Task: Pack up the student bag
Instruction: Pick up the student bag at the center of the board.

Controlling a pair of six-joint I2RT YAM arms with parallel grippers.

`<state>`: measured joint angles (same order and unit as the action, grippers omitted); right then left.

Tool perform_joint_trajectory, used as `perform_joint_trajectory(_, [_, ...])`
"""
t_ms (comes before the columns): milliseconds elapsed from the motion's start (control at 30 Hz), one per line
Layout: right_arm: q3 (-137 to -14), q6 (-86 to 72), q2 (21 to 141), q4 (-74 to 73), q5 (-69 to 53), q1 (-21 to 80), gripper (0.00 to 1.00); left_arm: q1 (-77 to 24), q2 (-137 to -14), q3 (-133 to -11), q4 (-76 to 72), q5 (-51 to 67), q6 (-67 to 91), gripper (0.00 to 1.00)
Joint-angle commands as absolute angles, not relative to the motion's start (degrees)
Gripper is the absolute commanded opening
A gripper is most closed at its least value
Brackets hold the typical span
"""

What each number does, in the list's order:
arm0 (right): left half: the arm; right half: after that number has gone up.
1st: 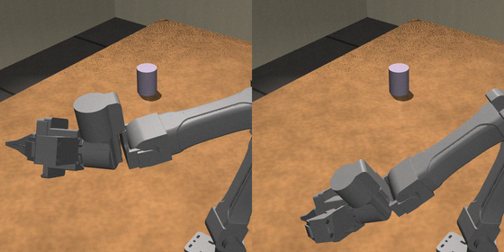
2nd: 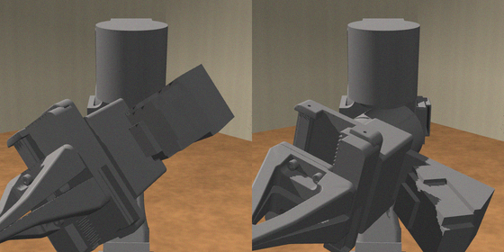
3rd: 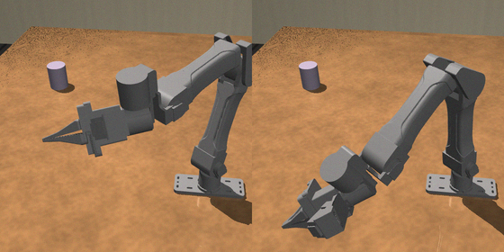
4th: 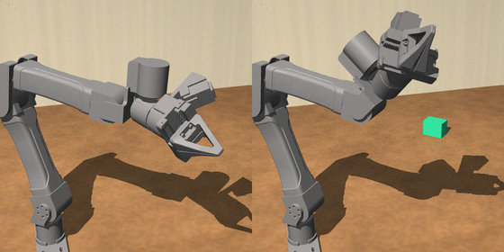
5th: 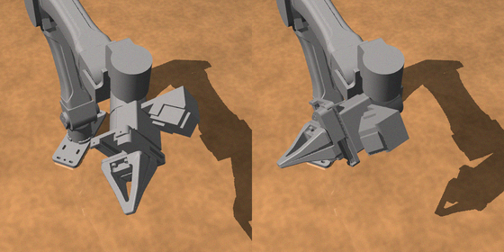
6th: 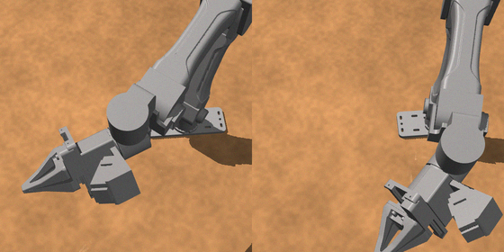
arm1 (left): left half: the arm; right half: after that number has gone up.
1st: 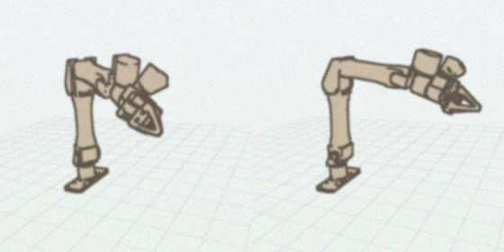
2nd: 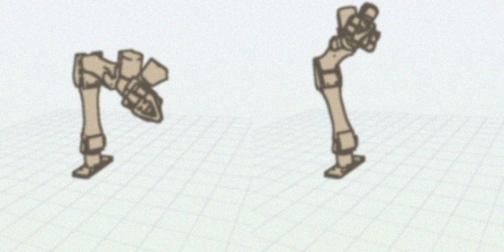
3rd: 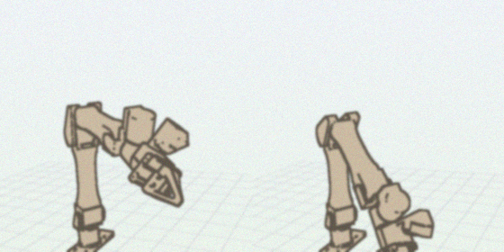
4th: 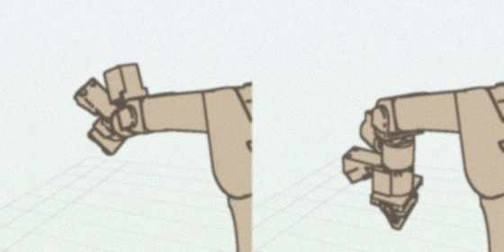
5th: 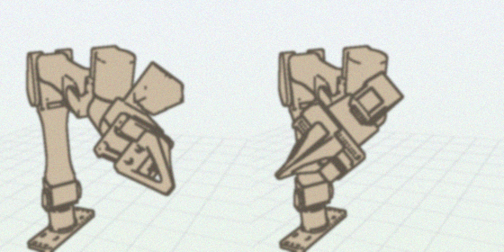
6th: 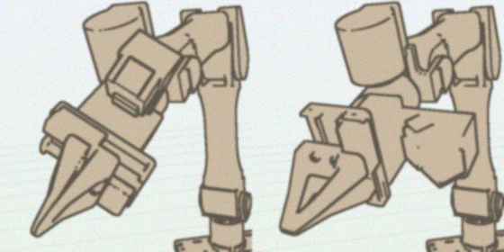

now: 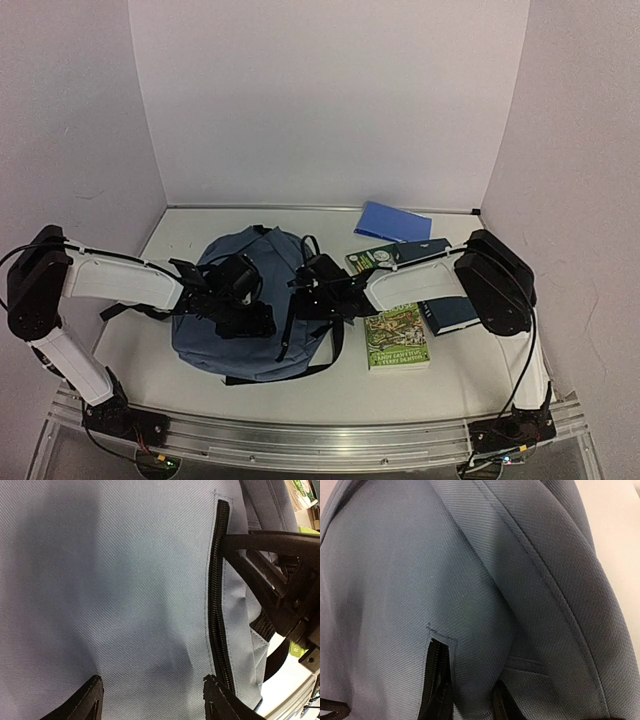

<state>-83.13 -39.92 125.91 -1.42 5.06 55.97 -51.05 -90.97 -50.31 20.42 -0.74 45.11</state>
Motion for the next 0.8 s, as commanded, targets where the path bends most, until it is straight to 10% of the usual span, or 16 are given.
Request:
perform_joint_trajectory(0, [-81.4, -40.7, 128.3, -6.8, 7.5, 56.3, 0.10, -51.1, -91.6, -55.0, 22.0, -3.7, 43.5, 0.68])
perform_joint_trajectory(767, [-71.7, -45.7, 125.6, 10.0, -4.8, 55.4, 0.00, -51.1, -109.8, -69.3, 29.9, -20.8, 44.6, 0.94])
